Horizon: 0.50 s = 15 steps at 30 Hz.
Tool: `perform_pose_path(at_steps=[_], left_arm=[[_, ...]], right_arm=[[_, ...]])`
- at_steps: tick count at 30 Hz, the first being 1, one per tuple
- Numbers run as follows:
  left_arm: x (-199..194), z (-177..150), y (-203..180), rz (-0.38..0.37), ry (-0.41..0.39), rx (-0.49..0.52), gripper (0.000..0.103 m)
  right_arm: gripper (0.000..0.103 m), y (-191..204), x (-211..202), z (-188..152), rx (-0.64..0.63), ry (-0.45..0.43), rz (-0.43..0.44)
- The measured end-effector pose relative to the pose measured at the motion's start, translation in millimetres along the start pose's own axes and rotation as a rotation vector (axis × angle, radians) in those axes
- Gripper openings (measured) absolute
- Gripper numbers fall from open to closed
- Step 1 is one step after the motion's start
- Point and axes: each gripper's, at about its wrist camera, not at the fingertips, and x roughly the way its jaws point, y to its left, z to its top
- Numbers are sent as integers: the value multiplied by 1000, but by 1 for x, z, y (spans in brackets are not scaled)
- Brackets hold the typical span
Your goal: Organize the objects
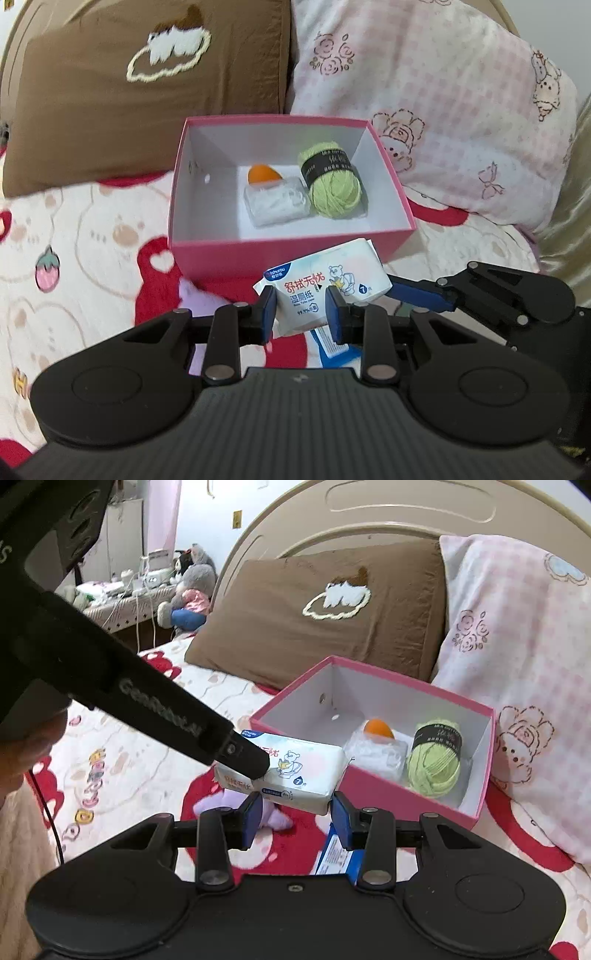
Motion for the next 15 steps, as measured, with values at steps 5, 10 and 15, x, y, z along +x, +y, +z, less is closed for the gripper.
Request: perform_pose_path(at_steps=[5,10,15], left_arm=[[5,19,-5,7,-11,34,27],[6,37,4,-7,-10,47,27],[17,60,15,-12,-27,51,27]], right_arm=[[46,-13,9,13,9,21,-25],[46,-27,11,31,21,14,-22],[46,-30,19,47,-14,-11,-16]])
